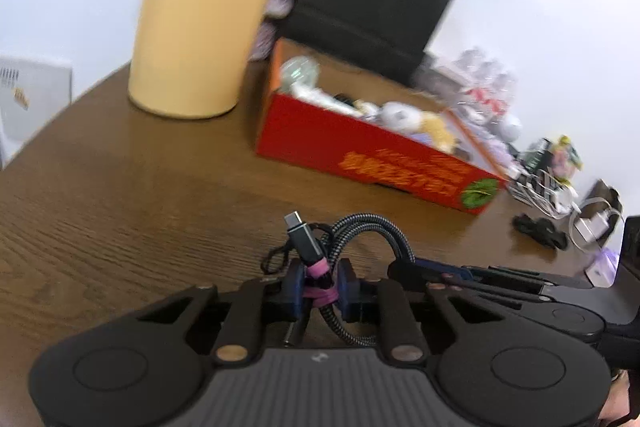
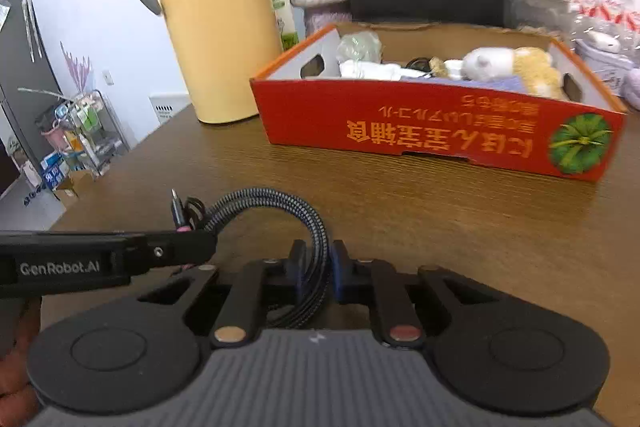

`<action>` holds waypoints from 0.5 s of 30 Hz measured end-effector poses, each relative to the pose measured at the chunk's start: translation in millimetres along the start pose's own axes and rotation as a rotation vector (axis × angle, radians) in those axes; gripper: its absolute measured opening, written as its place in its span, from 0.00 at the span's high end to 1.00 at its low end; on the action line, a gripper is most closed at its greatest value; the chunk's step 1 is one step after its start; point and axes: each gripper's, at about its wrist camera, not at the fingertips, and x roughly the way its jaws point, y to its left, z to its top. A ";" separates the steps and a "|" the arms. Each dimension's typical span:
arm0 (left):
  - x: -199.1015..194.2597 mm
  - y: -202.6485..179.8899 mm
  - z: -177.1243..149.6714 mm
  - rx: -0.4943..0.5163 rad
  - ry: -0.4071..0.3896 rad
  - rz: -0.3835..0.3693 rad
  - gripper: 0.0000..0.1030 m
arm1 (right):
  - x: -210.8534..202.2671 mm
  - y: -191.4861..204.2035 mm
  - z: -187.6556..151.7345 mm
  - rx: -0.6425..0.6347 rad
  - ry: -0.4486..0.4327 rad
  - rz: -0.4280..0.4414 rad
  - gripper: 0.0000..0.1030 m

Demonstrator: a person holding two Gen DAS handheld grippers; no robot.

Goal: Organize objects
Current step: 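Grasp the coiled black braided cable with the right tool while the left tool grasps it too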

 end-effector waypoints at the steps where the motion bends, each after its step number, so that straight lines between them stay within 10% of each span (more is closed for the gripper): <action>1: -11.0 -8.4 -4.7 0.020 -0.014 -0.010 0.85 | -10.5 1.3 -2.5 0.000 -0.010 -0.002 0.87; 15: -84.8 -87.5 -78.5 0.164 -0.015 -0.125 0.85 | -166.4 5.6 -99.7 0.102 -0.125 -0.109 0.87</action>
